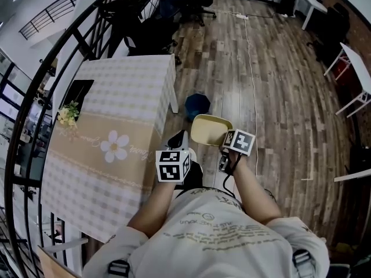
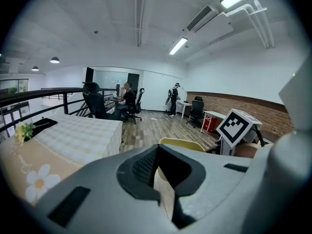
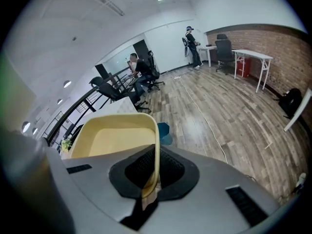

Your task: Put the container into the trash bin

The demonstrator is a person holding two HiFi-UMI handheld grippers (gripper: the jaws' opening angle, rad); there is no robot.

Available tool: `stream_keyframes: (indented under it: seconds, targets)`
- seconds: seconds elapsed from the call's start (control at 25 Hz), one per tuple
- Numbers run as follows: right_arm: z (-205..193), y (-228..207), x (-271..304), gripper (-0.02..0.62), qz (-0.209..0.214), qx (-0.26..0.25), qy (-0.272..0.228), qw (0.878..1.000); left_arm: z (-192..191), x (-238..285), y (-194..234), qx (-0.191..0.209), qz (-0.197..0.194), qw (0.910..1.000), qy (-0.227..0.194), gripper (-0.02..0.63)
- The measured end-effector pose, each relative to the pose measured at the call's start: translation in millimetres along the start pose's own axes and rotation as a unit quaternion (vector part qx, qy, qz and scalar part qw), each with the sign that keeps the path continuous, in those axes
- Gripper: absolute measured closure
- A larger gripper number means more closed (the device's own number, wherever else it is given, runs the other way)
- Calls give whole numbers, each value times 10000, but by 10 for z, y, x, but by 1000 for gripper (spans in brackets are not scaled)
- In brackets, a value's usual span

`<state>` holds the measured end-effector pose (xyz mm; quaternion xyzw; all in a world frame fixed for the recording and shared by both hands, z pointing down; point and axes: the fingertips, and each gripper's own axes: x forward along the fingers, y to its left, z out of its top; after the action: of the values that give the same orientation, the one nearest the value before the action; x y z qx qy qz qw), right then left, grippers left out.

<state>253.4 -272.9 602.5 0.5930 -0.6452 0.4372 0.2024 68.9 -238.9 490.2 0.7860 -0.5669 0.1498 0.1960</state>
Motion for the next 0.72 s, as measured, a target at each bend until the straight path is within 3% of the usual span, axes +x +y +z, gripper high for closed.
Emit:
stream_keyframes:
  seconds: [0.28, 0.72]
  targets:
    - [623, -30, 449, 591, -97, 89, -54, 9999, 317, 739, 179, 21, -148, 9998, 91, 600]
    - [1627, 307, 1281, 591, -193, 42, 4, 9998, 926, 1814, 787, -35, -247, 9995, 185, 600]
